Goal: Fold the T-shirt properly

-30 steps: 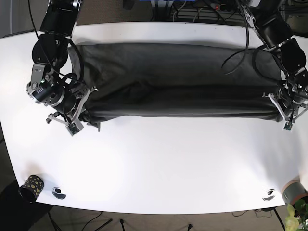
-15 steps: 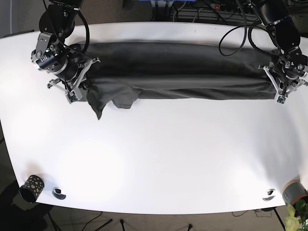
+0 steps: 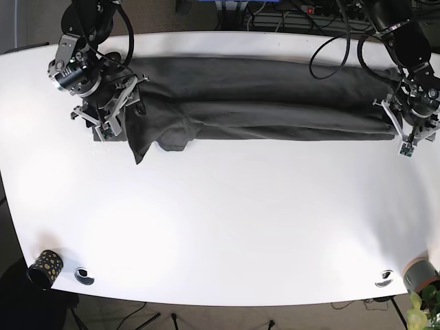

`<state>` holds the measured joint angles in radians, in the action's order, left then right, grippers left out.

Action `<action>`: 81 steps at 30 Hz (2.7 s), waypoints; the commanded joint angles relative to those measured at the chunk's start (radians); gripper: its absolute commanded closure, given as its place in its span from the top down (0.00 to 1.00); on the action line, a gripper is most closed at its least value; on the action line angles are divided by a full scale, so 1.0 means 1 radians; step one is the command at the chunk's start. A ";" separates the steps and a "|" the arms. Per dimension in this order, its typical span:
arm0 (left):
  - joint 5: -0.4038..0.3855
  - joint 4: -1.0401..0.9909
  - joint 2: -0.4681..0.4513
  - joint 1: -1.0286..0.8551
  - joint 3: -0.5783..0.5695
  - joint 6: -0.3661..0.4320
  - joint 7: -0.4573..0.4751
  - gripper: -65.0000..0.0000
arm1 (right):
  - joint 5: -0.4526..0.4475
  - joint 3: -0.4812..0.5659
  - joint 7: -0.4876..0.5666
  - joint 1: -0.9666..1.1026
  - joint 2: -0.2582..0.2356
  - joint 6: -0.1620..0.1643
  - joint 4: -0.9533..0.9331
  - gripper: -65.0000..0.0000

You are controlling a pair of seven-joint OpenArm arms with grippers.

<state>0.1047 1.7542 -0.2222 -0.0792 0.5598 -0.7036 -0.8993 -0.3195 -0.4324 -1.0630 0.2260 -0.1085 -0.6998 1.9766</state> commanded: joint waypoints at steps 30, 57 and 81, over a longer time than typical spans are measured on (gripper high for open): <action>-0.001 -0.147 -0.018 -0.072 -0.131 0.005 0.012 0.53 | -0.074 -0.059 0.016 -0.179 0.003 0.002 -0.190 0.00; -0.001 -0.136 -0.016 -0.074 -0.131 0.005 0.012 0.53 | -0.123 -0.260 -0.078 0.040 0.008 0.002 -0.124 0.59; -0.001 0.079 0.051 -0.132 -0.111 0.005 -0.011 0.53 | -0.117 0.068 0.004 0.043 0.033 0.002 -0.156 0.57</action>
<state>0.1089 1.8351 -0.1593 -0.2127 0.4454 -0.7002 -0.9264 -0.4206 -0.3622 -1.0992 0.2794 -0.0669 -0.6937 1.8317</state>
